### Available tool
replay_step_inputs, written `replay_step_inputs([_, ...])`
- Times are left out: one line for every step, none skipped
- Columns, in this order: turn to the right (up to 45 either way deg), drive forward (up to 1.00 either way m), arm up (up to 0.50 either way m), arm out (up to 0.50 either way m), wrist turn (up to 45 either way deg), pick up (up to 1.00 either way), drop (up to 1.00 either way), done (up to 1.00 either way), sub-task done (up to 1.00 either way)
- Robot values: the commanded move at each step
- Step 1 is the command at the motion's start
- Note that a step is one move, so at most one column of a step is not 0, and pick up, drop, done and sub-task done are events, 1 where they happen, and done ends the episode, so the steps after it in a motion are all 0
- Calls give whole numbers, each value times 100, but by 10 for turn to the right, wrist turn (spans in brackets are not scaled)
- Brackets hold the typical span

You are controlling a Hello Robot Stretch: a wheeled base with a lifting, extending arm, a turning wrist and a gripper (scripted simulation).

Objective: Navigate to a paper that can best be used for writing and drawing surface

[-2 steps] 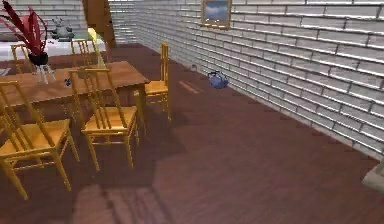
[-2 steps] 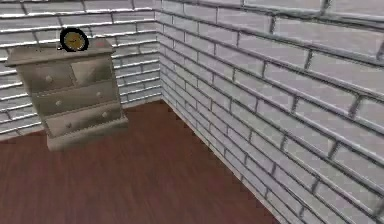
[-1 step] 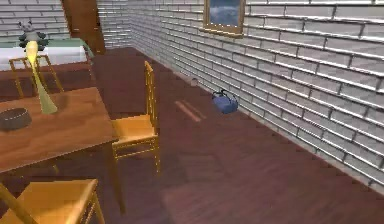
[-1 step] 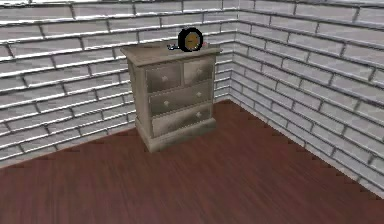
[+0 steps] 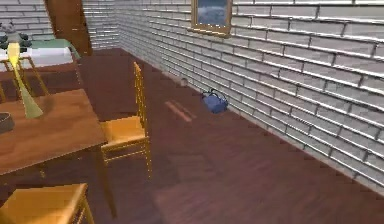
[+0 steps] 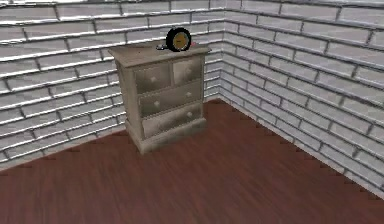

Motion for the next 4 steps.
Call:
replay_step_inputs([0, 100, 0, 0, 0, 0, 0, 0, 0])
replay_step_inputs([30, 0, 0, 0, 0, 0, 0, 0, 0])
replay_step_inputs([0, 50, 0, 0, 0, 0, 0, 0, 0])
replay_step_inputs([-330, 0, 0, 0, 0, 0, 0, 0, 0])
